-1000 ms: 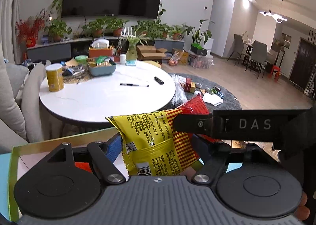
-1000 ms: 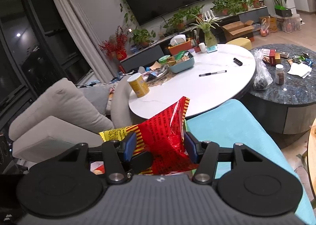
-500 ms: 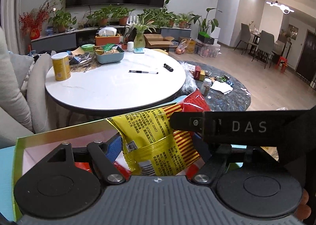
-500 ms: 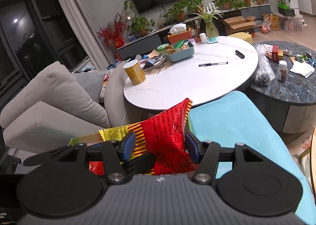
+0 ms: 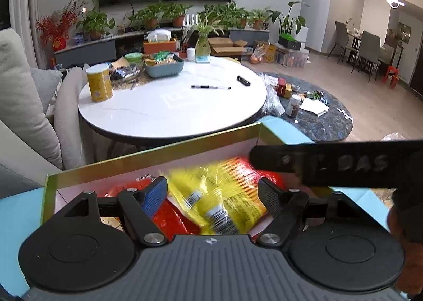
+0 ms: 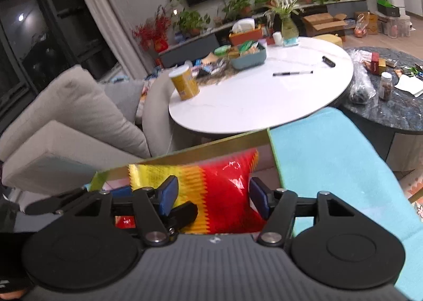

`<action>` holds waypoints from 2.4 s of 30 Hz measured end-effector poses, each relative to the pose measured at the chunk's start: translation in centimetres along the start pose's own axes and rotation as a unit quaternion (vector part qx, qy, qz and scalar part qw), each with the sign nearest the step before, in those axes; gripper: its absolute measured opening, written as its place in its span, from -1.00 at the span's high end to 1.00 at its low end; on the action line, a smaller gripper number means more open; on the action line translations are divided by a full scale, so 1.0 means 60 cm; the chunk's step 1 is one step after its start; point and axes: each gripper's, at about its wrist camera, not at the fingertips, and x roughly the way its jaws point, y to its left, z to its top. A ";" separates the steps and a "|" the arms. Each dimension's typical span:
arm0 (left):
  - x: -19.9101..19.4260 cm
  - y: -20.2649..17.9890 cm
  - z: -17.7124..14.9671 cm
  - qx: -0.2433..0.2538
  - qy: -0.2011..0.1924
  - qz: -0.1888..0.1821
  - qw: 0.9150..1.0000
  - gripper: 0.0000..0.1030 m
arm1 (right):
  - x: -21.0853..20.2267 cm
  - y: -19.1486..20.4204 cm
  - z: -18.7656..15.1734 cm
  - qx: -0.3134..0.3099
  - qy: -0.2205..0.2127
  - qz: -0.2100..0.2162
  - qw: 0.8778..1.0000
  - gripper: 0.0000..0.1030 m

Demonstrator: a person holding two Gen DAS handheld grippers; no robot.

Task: Organize snacks
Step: 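Carry the chip bag with the right gripper and drop it into the green box, then grasp the pale green snack bag from the pile with the right gripper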

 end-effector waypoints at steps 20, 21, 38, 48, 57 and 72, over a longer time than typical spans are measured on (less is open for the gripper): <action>-0.182 -0.060 -0.062 0.017 -0.033 -0.001 0.999 -0.51 | -0.154 -0.048 -0.081 0.003 0.007 -0.028 1.000 -0.18; -0.184 -0.065 -0.069 0.019 -0.030 -0.002 0.999 -0.51 | -0.153 -0.053 -0.088 0.007 0.013 -0.031 0.999 -0.18; -0.140 -0.131 -0.131 0.003 0.044 -0.058 0.997 -0.51 | -0.166 -0.109 -0.159 0.057 0.052 -0.020 0.997 -0.18; -0.112 -0.145 -0.151 0.013 0.069 -0.092 0.993 -0.40 | -0.162 -0.112 -0.168 0.073 0.072 0.022 0.995 -0.17; -0.104 -0.137 -0.153 -0.004 0.074 -0.117 0.990 -0.17 | -0.154 -0.116 -0.168 0.083 0.075 0.033 0.993 -0.01; -0.108 -0.143 -0.161 0.003 0.078 -0.107 0.991 -0.37 | -0.149 -0.111 -0.168 0.075 0.086 0.030 0.993 -0.10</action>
